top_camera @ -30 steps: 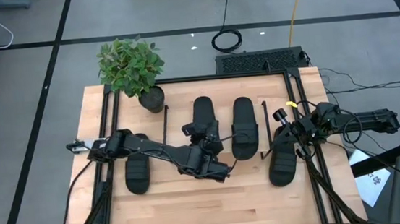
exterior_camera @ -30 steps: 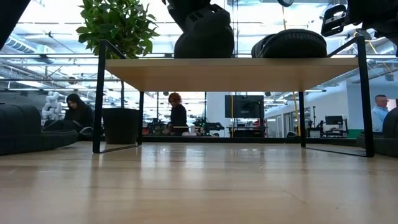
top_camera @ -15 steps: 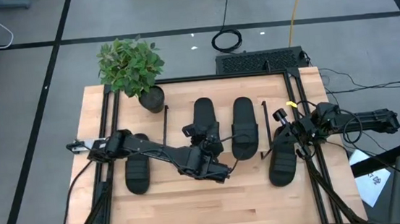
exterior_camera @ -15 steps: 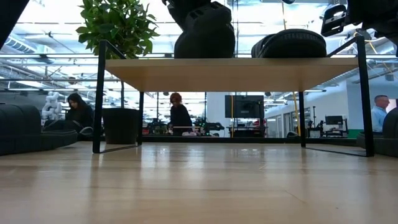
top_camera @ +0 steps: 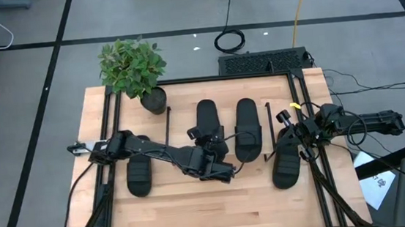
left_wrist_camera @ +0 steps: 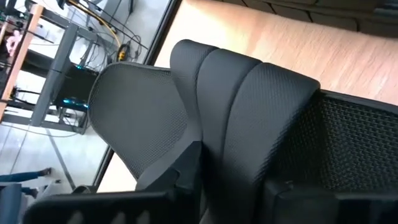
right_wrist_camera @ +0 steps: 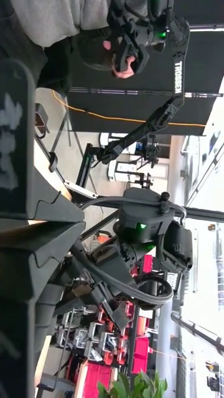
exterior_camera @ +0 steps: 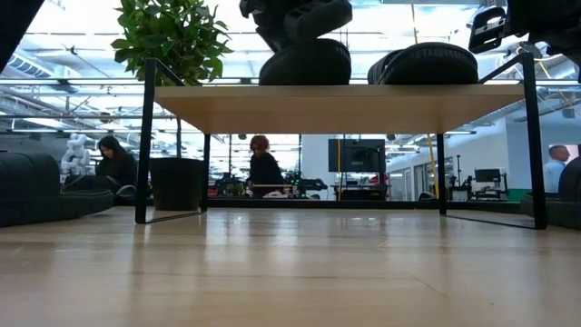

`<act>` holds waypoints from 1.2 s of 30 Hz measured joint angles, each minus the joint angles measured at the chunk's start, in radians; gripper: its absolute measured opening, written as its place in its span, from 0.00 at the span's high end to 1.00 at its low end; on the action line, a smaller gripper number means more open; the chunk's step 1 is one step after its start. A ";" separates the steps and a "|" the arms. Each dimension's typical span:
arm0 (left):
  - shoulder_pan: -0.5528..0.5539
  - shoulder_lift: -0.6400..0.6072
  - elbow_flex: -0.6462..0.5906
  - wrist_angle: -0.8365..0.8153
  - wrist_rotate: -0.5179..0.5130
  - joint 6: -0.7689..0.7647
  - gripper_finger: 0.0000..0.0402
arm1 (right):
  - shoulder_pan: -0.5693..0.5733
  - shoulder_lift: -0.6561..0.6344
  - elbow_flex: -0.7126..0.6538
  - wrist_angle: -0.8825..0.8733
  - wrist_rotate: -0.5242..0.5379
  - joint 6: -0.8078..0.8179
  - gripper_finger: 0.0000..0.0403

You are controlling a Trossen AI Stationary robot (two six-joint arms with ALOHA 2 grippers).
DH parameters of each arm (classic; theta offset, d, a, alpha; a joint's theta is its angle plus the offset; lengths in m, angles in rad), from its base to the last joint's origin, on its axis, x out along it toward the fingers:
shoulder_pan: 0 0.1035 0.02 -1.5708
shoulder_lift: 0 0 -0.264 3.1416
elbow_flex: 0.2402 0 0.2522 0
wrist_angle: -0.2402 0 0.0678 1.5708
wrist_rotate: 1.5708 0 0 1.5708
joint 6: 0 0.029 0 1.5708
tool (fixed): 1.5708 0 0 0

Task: Pick and place slides into the shelf
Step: Put the black slide on the shelf

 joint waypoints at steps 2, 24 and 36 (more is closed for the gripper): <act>0.000 0.000 0.000 0.006 0.004 0.000 0.75 | 0.000 0.000 0.000 0.000 -0.001 0.000 1.00; -0.009 -0.005 0.000 0.008 0.018 0.104 0.51 | 0.000 0.000 0.000 -0.006 -0.004 0.001 1.00; -0.017 -0.073 -0.002 0.023 0.021 0.256 0.51 | 0.000 0.002 0.000 -0.009 -0.003 -0.001 1.00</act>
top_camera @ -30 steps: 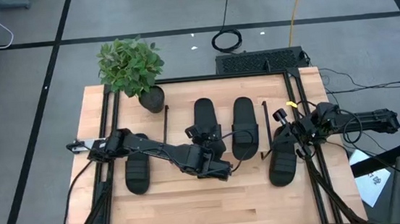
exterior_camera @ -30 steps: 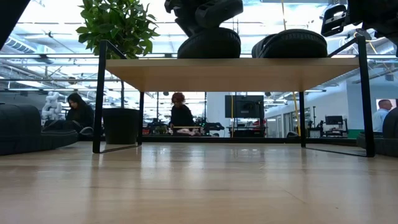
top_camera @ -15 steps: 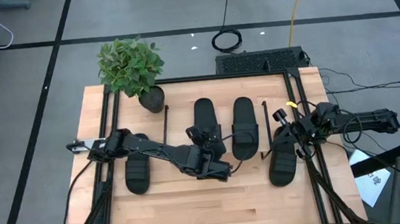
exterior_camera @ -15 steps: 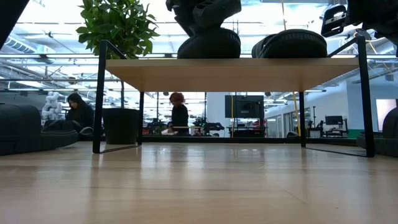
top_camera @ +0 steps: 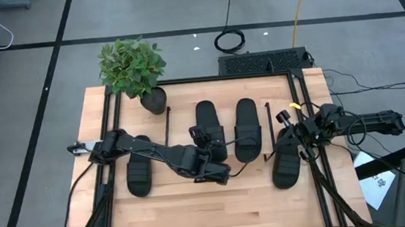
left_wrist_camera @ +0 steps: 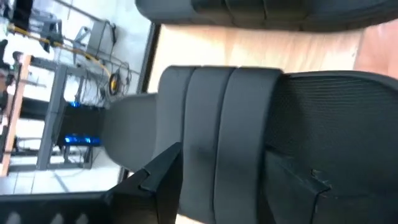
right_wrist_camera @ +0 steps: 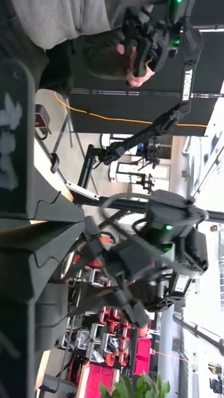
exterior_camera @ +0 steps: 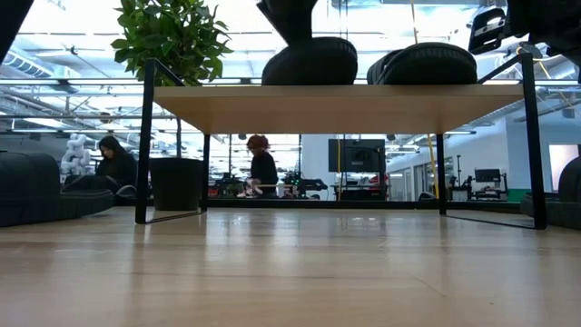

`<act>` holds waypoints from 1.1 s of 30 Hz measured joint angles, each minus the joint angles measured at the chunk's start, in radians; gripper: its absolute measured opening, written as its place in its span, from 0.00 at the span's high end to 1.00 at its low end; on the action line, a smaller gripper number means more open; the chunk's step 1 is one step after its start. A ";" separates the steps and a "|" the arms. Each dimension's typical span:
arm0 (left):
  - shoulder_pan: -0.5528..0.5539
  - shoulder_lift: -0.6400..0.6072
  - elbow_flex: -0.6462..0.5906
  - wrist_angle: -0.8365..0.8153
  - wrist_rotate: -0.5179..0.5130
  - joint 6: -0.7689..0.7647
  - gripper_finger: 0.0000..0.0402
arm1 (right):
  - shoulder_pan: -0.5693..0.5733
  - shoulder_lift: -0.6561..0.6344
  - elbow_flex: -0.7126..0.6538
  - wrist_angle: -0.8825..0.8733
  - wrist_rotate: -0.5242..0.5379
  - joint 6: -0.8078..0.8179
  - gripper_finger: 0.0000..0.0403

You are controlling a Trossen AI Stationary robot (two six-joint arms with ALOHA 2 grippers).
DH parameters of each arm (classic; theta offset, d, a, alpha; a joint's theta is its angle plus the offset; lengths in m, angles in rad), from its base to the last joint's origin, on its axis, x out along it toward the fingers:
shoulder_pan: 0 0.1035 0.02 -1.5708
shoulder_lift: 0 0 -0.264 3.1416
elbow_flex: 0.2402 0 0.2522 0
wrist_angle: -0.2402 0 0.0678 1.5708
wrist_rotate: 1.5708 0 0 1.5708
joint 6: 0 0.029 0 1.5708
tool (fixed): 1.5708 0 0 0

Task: Pick and place slides into the shelf
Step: Put the black slide on the shelf, then adjust the shelf

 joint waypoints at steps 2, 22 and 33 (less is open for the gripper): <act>-0.004 -0.024 0.000 0.001 -0.002 0.019 0.51 | 0.000 0.001 0.000 -0.001 0.000 0.000 1.00; -0.038 -0.073 0.002 0.035 0.053 0.036 0.51 | 0.000 0.006 0.000 0.003 0.000 -0.008 1.00; -0.022 -0.132 0.002 -0.185 0.120 0.000 0.88 | 0.000 0.006 0.000 0.003 -0.001 0.000 1.00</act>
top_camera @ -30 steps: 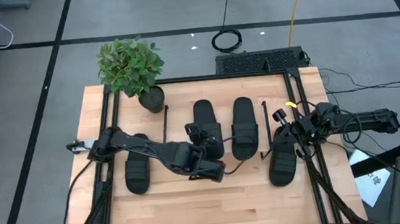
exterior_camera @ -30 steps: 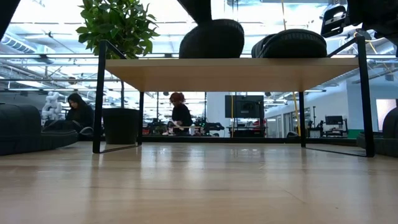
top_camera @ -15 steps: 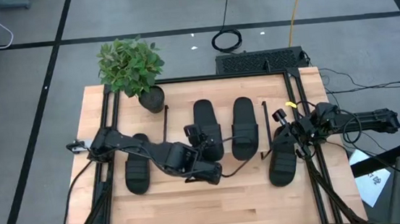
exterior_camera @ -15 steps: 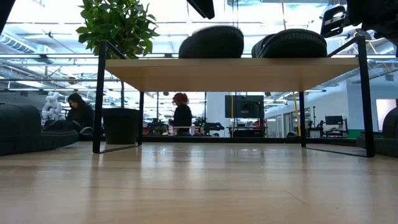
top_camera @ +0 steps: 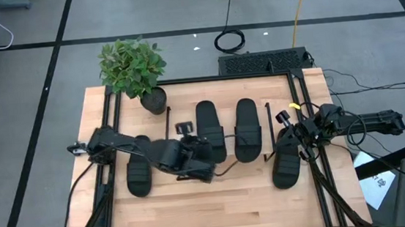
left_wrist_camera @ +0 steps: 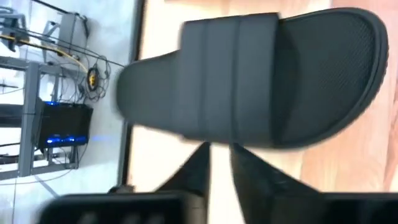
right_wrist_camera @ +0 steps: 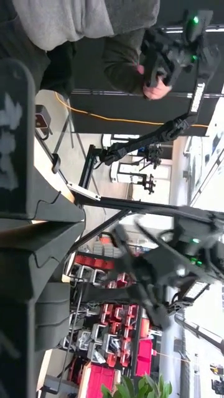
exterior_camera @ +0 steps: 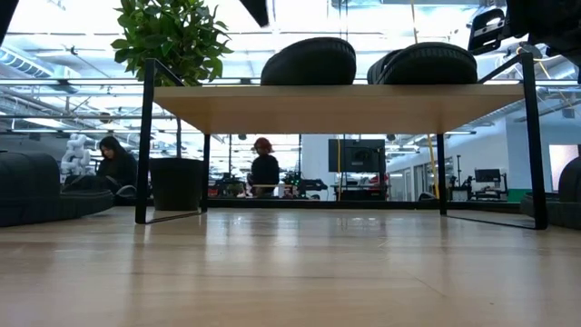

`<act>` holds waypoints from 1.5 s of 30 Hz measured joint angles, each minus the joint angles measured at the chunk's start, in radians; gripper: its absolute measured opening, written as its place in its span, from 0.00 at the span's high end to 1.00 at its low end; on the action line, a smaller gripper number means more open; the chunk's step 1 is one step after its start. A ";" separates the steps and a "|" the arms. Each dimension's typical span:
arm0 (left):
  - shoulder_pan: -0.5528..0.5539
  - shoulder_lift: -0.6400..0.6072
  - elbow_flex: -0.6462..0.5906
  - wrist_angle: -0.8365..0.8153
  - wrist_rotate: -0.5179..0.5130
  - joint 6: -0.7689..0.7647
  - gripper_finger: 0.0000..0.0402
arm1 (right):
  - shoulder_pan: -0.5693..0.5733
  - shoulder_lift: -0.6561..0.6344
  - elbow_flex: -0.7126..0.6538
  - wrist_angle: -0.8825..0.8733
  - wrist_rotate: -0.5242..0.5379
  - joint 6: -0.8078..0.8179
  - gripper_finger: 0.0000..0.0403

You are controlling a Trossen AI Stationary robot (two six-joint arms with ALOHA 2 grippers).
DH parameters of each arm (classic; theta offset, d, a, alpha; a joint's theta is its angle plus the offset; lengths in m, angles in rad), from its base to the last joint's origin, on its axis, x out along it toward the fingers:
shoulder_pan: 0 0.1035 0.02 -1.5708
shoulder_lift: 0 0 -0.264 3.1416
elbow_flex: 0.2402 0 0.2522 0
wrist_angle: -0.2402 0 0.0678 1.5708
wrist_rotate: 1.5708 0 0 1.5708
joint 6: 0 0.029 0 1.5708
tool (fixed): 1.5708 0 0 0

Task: Pick and place slides into the shelf
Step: Adjust the shelf

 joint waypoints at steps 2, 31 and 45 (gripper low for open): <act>-0.001 -0.047 0.000 -0.045 -0.007 -0.026 0.97 | 0.000 0.000 0.000 0.000 0.001 0.000 1.00; 0.225 -0.314 -0.024 0.075 0.381 0.479 0.88 | 0.000 0.000 0.000 0.015 0.005 -0.001 1.00; 0.230 -0.313 -0.024 0.083 0.326 0.391 0.88 | 0.000 0.000 0.000 0.014 0.005 -0.002 1.00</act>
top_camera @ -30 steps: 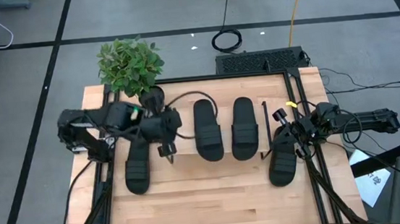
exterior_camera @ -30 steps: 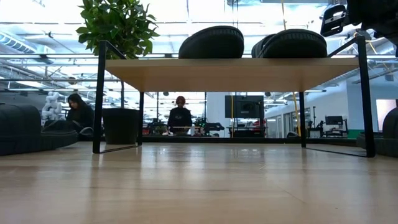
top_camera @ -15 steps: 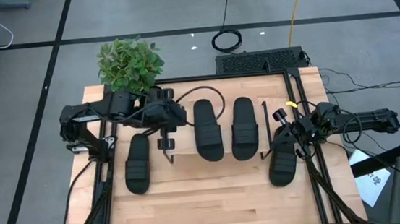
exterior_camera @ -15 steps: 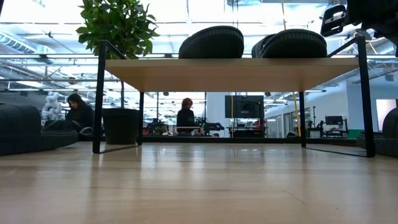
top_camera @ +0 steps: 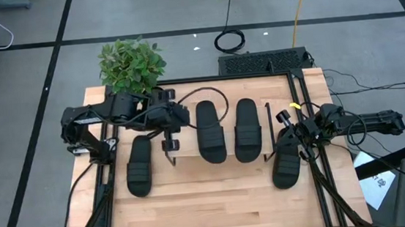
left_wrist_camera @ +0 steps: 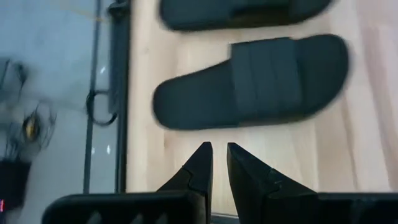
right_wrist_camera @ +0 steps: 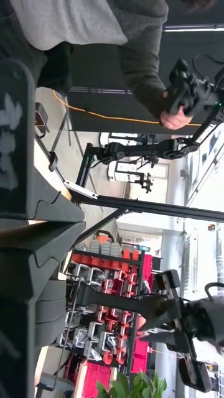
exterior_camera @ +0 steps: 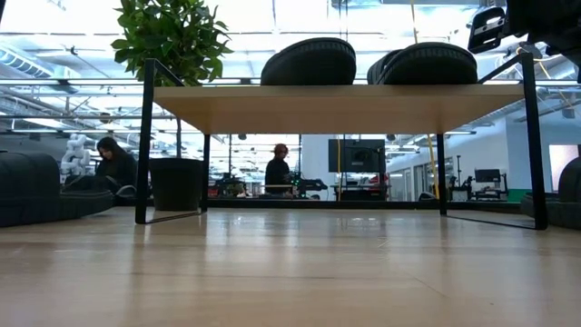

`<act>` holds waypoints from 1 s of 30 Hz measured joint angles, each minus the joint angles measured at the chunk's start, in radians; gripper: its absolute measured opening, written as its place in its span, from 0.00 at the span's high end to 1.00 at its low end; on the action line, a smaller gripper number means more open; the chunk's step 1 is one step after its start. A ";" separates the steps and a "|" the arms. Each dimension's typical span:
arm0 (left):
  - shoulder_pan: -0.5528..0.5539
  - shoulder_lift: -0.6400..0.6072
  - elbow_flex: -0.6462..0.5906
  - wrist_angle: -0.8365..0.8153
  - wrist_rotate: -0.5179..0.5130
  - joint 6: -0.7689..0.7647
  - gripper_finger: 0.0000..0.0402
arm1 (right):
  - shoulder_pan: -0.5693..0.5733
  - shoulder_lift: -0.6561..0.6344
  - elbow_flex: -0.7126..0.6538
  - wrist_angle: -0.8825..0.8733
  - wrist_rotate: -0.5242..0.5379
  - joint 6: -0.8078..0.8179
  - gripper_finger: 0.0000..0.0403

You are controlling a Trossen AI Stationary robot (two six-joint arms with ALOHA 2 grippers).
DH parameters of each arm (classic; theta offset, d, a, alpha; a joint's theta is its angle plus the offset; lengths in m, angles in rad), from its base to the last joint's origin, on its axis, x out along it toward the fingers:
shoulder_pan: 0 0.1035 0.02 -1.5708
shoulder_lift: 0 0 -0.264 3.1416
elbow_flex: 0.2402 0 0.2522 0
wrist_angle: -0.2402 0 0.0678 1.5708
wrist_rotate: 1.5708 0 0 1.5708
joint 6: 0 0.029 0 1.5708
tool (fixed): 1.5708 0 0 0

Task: Pick and place slides into the shelf
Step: Adjust the shelf

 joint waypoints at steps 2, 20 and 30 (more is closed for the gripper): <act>0.010 -0.001 -0.016 -0.077 -0.070 -0.105 0.88 | 0.000 0.000 0.000 0.000 0.000 0.000 1.00; -0.113 -0.489 -0.799 0.162 -0.244 -0.776 1.00 | 0.000 0.000 0.000 0.000 -0.008 0.037 1.00; -0.149 -0.518 -1.060 0.288 -0.364 -0.915 0.99 | 0.000 -0.001 0.048 -0.011 -0.237 0.217 1.00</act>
